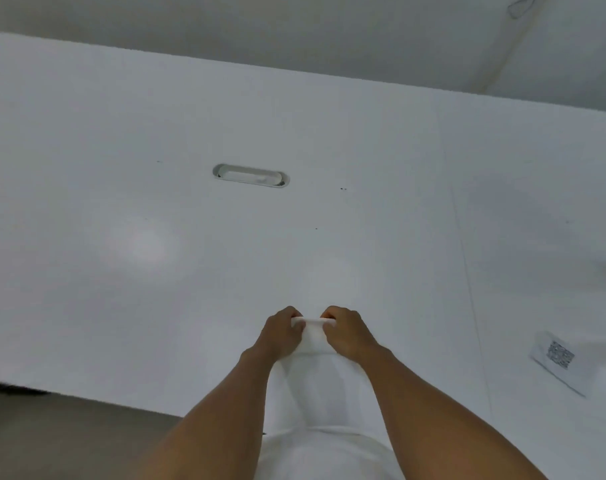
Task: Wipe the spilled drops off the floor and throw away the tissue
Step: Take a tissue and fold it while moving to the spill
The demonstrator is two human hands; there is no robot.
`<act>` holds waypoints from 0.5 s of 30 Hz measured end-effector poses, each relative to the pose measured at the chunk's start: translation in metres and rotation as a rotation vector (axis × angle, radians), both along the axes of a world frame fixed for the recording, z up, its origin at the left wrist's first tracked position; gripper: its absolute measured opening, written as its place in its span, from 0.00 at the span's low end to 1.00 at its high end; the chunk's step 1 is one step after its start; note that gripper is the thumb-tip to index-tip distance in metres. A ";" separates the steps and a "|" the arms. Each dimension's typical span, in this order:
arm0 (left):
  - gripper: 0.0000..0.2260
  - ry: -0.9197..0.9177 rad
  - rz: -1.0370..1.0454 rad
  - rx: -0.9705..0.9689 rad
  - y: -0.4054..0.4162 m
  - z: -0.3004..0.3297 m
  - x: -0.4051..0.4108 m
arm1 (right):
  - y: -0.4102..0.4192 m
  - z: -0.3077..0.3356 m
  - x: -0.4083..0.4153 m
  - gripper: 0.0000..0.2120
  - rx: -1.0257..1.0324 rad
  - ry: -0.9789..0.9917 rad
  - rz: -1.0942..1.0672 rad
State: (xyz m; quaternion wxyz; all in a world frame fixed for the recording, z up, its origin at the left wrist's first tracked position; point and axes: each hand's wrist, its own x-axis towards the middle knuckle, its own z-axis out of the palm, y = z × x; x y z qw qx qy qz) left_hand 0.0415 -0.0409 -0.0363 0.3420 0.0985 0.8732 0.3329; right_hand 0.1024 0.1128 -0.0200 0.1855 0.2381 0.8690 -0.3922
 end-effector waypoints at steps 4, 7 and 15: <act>0.08 -0.023 0.301 0.108 -0.018 0.020 0.031 | -0.010 0.008 -0.007 0.09 -0.096 0.051 0.149; 0.10 -0.054 0.553 0.163 -0.039 0.031 0.067 | -0.035 0.014 -0.004 0.13 -0.155 0.041 0.360; 0.10 -0.079 1.115 0.185 -0.126 0.049 0.193 | -0.136 0.023 0.047 0.11 -0.178 0.058 0.847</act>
